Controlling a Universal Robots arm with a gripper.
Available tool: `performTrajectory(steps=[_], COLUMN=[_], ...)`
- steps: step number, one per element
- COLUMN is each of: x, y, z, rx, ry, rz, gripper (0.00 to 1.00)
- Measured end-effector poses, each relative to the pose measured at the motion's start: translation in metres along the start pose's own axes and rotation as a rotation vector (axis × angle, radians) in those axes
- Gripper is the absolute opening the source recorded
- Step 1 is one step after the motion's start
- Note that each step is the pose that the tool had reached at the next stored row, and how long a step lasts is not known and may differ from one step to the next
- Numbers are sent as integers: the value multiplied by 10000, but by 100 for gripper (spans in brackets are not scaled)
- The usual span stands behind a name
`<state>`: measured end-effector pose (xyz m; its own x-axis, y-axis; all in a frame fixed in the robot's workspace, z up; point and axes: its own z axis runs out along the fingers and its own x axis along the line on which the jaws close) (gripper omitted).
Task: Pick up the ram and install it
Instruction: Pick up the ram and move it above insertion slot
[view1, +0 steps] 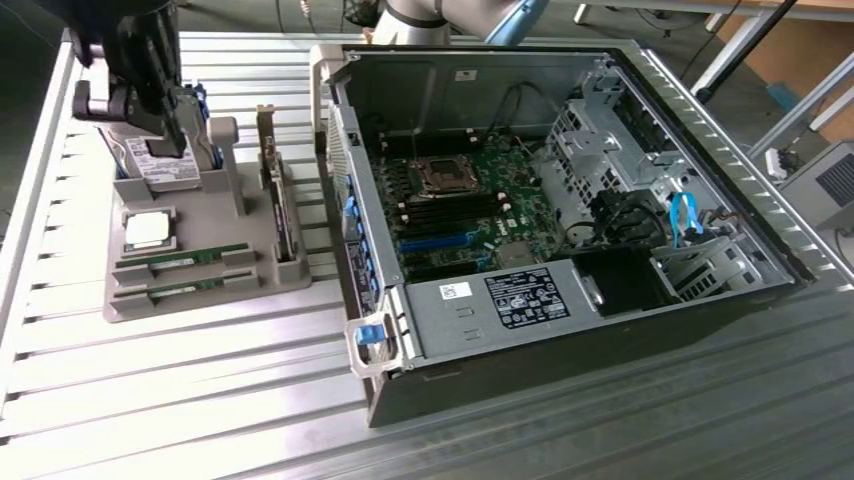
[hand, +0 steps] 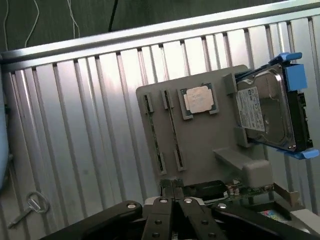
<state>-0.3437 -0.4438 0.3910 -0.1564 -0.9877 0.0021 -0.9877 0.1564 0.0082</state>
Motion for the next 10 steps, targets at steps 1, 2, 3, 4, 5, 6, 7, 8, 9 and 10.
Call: performTrajectory(steps=[1,2,3,4,5,6,7,8,9,10], x=[0,0,0,0,0,0,0,0,0,0], y=[0,0,0,0,0,0,0,0,0,0], z=[1,2,4,4,4,4,5,5,5,5], rx=[0,0,2,1,2,2,2,3,3,3], ry=[2,5,8,10,10,9,9,9,9,9], rz=[-224,-480,-763,-937,-940,-940,-940,-940,-940,-940], gripper=[11,11,11,11,11,11,11,11,17,24])
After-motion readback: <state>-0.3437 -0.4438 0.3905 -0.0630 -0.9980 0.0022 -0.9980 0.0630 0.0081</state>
